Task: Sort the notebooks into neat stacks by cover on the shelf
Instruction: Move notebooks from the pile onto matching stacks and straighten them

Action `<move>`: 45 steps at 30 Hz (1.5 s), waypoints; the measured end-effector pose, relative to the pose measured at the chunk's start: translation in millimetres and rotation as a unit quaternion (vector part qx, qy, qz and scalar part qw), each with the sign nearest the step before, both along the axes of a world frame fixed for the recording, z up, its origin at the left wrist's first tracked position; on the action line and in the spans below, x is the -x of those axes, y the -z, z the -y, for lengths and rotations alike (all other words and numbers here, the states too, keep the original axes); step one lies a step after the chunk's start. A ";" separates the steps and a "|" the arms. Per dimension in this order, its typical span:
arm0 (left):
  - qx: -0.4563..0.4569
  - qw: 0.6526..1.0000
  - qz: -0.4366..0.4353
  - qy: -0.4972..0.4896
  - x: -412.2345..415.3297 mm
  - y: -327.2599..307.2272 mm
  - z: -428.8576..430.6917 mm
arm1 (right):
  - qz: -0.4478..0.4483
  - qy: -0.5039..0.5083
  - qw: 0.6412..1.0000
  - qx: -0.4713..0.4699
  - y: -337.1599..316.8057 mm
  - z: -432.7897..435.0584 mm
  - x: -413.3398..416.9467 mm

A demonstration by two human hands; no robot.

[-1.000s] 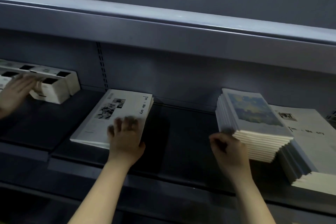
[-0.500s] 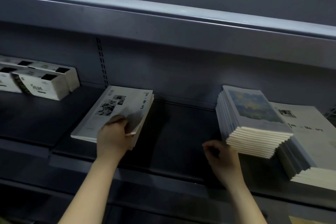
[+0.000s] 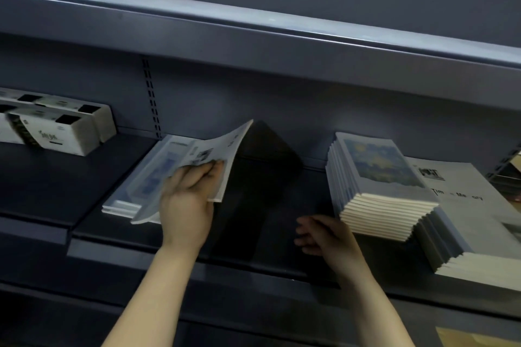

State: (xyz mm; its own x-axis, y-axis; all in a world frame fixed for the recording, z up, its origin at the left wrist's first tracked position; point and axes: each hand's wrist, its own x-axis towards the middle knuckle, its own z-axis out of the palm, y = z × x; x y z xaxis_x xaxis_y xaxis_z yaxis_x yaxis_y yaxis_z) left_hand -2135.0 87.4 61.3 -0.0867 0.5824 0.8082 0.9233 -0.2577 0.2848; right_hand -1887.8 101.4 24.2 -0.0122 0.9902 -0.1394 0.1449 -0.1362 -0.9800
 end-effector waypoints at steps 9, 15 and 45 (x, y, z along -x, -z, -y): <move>-0.037 0.984 -0.060 0.164 -87.0 3.8 17.2 | -0.407 -0.050 0.908 0.089 -50.6 -17.1 35.1; 0.060 0.966 -0.132 0.216 -97.4 7.8 19.8 | -0.390 -0.024 0.920 0.044 -35.7 -12.5 14.4; 0.188 0.759 0.541 0.308 -135.2 -7.1 -16.7 | -0.051 -0.051 0.981 -0.179 -54.2 14.3 -118.4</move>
